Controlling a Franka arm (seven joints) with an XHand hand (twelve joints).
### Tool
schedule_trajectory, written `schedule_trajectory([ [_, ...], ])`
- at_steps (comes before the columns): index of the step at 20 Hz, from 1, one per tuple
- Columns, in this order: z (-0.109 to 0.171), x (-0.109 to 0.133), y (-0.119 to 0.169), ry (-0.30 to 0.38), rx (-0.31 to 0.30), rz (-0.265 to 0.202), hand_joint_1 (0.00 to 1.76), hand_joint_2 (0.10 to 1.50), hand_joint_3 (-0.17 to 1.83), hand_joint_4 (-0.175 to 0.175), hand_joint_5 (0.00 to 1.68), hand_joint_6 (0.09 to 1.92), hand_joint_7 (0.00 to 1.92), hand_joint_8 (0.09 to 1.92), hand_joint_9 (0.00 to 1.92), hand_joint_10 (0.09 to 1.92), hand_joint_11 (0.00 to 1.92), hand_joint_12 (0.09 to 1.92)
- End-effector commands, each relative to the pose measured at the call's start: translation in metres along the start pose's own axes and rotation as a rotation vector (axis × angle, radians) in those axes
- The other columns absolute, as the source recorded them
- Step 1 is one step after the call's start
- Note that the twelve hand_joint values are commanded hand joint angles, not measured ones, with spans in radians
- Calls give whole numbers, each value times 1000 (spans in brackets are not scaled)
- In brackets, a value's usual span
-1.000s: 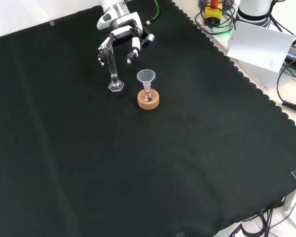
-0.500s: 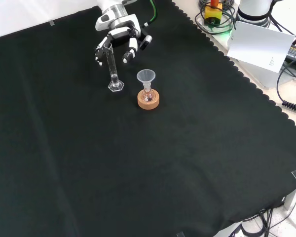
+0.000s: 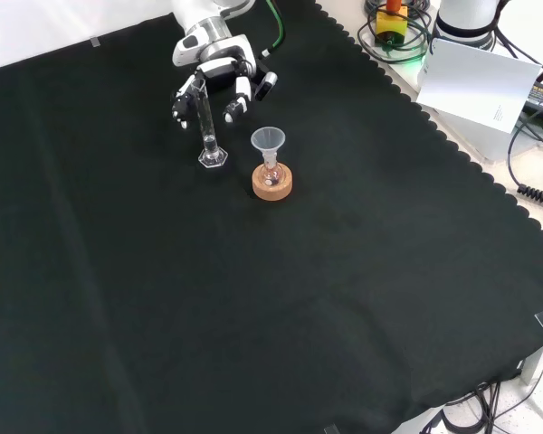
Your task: Pick up the graduated cylinder.
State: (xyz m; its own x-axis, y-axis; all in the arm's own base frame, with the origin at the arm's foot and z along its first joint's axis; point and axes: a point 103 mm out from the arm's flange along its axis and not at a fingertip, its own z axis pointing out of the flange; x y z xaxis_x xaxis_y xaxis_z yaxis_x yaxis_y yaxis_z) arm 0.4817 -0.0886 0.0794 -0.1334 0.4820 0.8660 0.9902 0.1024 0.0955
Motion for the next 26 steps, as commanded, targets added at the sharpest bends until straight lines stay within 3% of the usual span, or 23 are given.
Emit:
schedule_trajectory([
  [1, 9, 4, 5, 12, 1, -20, 1088, 542, 781, -61, 598, 88, 449, 677, 647, 582, 379, 1315],
  [7, 12, 4, 7, 47, -34, -16, 1090, 548, 781, -51, 663, 161, 483, 660, 667, 561, 416, 1288],
  [11, 11, 2, 6, 67, -64, -11, 1095, 561, 772, -43, 613, 462, 525, 631, 715, 518, 446, 1278],
  [14, 11, 1, 7, 83, -70, -9, 1096, 564, 774, -39, 591, 592, 548, 630, 742, 511, 464, 1276],
  [26, 10, -2, 8, 109, -75, 3, 1108, 570, 776, -39, 560, 660, 560, 627, 754, 505, 495, 1272],
])
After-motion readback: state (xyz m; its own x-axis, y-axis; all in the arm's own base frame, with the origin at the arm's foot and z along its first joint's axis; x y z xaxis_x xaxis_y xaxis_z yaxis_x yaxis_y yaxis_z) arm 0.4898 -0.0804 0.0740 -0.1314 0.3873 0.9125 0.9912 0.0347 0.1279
